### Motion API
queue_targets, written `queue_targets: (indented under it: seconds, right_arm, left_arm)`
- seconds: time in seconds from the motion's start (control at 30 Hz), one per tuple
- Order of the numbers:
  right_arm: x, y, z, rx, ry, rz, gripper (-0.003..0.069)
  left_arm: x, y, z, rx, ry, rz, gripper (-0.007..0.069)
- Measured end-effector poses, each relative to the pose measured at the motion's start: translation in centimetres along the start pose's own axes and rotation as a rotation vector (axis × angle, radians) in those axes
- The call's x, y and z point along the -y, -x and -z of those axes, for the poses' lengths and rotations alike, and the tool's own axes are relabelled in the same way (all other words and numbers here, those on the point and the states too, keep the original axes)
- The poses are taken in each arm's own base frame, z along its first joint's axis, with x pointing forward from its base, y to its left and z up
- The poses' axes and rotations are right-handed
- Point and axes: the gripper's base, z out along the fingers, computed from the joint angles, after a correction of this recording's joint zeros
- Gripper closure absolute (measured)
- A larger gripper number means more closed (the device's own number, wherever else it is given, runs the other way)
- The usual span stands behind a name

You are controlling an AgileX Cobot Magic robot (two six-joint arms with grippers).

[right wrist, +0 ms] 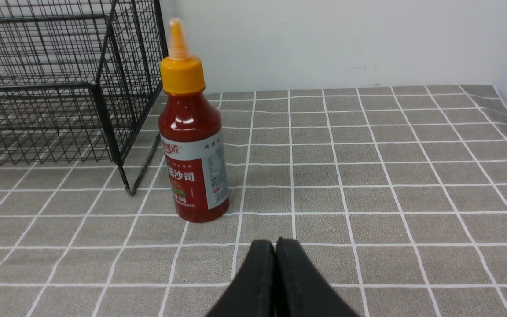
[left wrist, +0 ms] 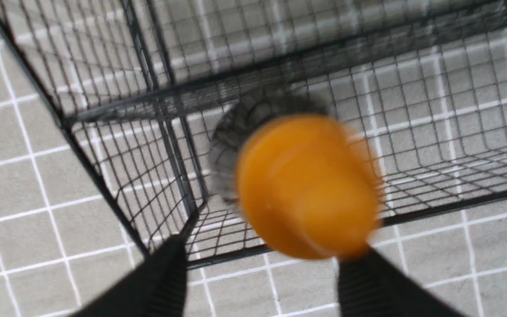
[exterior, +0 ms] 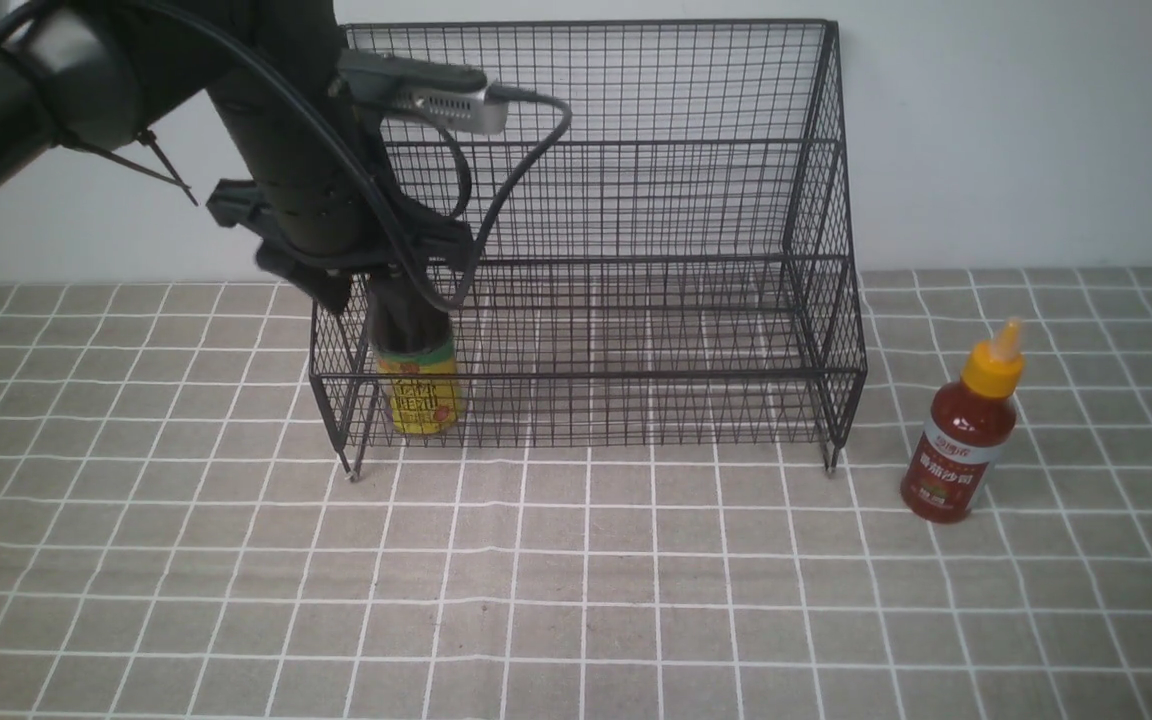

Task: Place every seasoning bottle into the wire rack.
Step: Use the left arm to put the condiment bottle back on the shelf, then use the right arm to grab the condiment bottle closest to it

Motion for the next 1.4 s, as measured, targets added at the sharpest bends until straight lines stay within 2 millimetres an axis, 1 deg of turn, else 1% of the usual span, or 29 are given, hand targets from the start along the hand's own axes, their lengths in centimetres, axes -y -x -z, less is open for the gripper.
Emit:
queue_targets:
  seconds: [0.1, 0.17, 0.23, 0.3, 0.33, 0.37, 0.43, 0.47, 0.5, 0.53, 0.6, 0.63, 0.67, 0.7, 0.73, 0.77, 0.8, 0.83, 0.87, 0.9, 0.93, 0.97, 1.0, 1.03, 1.1, 1.17, 1.27, 1.33, 1.4]
  right_arm:
    - [0.0, 0.0, 0.0, 0.0, 0.0, 0.0, 0.0673]
    - [0.0, 0.0, 0.0, 0.0, 0.0, 0.0, 0.0673]
    - [0.0, 0.0, 0.0, 0.0, 0.0, 0.0, 0.0673]
    - [0.0, 0.0, 0.0, 0.0, 0.0, 0.0, 0.0673]
    - [0.0, 0.0, 0.0, 0.0, 0.0, 0.0, 0.0673]
    - [0.0, 0.0, 0.0, 0.0, 0.0, 0.0, 0.0673]
    - [0.0, 0.0, 0.0, 0.0, 0.0, 0.0, 0.0673]
    - [0.0, 0.0, 0.0, 0.0, 0.0, 0.0, 0.0673]
    - [0.0, 0.0, 0.0, 0.0, 0.0, 0.0, 0.0673]
    - [0.0, 0.0, 0.0, 0.0, 0.0, 0.0, 0.0673]
    - [0.0, 0.0, 0.0, 0.0, 0.0, 0.0, 0.0673]
    - [0.0, 0.0, 0.0, 0.0, 0.0, 0.0, 0.0673]
    - [0.0, 0.0, 0.0, 0.0, 0.0, 0.0, 0.0673]
    - [0.0, 0.0, 0.0, 0.0, 0.0, 0.0, 0.0673]
    - [0.0, 0.0, 0.0, 0.0, 0.0, 0.0, 0.0673]
    - [0.0, 0.0, 0.0, 0.0, 0.0, 0.0, 0.0673]
    - [0.0, 0.0, 0.0, 0.0, 0.0, 0.0, 0.0673]
    - [0.0, 0.0, 0.0, 0.0, 0.0, 0.0, 0.0673]
    - [0.0, 0.0, 0.0, 0.0, 0.0, 0.0, 0.0673]
    - [0.0, 0.0, 0.0, 0.0, 0.0, 0.0, 0.0673]
    - [0.0, 0.0, 0.0, 0.0, 0.0, 0.0, 0.0673]
    - [0.0, 0.0, 0.0, 0.0, 0.0, 0.0, 0.0673]
    - [0.0, 0.0, 0.0, 0.0, 0.0, 0.0, 0.0673]
    - [0.0, 0.0, 0.0, 0.0, 0.0, 0.0, 0.0673]
    - [0.0, 0.0, 0.0, 0.0, 0.0, 0.001, 0.0673]
    - [0.0, 0.0, 0.0, 0.0, 0.0, 0.001, 0.0673]
    - [0.0, 0.0, 0.0, 0.0, 0.0, 0.0, 0.0673]
    - [0.0, 0.0, 0.0, -0.001, 0.001, -0.003, 0.0673]
    - [0.0, 0.0, 0.0, -0.001, 0.002, -0.005, 0.0673]
  left_arm:
    - [-0.1, 0.0, 1.3, 0.029, 0.0, 0.001, 0.011]
    - [-0.1, 0.0, 2.1, 0.05, -0.002, 0.001, 0.0105]
    - [-0.2, -0.5, 5.2, 0.122, -0.006, 0.004, 0.0141]
    - [-0.4, -1.5, 8.8, 0.2, -0.01, 0.007, 0.0231]
    - [-0.5, -1.9, 9.9, 0.223, -0.011, 0.007, 0.0281]
    - [-0.6, -3.0, 12.2, 0.272, -0.014, 0.008, 0.0368]
    - [-0.8, -5.1, 15.7, 0.346, -0.018, 0.01, 0.0506]
    - [-1.0, -6.7, 17.5, 0.386, -0.02, 0.011, 0.055]
    - [-1.1, -8.4, 19.5, 0.432, -0.023, 0.013, 0.0579]
    - [-1.3, -10.0, 20.5, 0.458, -0.024, 0.014, 0.0602]
    - [-1.6, -14.3, 23.6, 0.587, -0.031, 0.016, 0.0624]
    - [-1.6, -14.3, 23.3, 0.584, -0.031, 0.015, 0.0625]
    - [-1.8, -18.1, 24.7, 0.724, -0.04, 0.017, 0.0631]
    - [-1.9, -18.8, 24.8, 0.752, -0.041, 0.017, 0.0631]
    - [-2.0, -21.3, 24.9, 0.846, -0.047, 0.017, 0.0631]
    - [-2.1, -23.3, 24.6, 0.913, -0.051, 0.017, 0.0631]
    - [-2.1, -23.5, 24.5, 0.923, -0.051, 0.017, 0.0631]
    - [-2.2, -25.0, 23.9, 0.963, -0.054, 0.017, 0.0631]
    - [-2.2, -26.6, 22.9, 0.991, -0.057, 0.017, 0.0631]
    - [-2.2, -27.3, 22.3, 0.998, -0.061, 0.018, 0.0631]
    - [-2.1, -29.4, 20.4, 1.0, -0.083, 0.024, 0.0631]
    - [-2.1, -29.6, 20.1, 0.998, -0.086, 0.025, 0.0631]
    - [-1.9, -31.5, 18.2, 0.984, -0.13, 0.041, 0.0631]
    - [-1.6, -33.0, 17.1, 0.98, -0.169, 0.055, 0.0631]
    - [-1.5, -35.2, 15.8, 0.993, -0.212, 0.063, 0.0631]
    - [-1.4, -37.2, 15.3, 1.039, -0.226, 0.055, 0.0631]
    - [-1.5, -39.4, 15.0, 1.136, -0.232, 0.042, 0.0631]
    - [-1.6, -39.7, 15.6, 1.213, -0.238, 0.044, 0.0631]
    - [-1.7, -39.2, 15.9, 1.259, -0.231, 0.044, 0.0631]
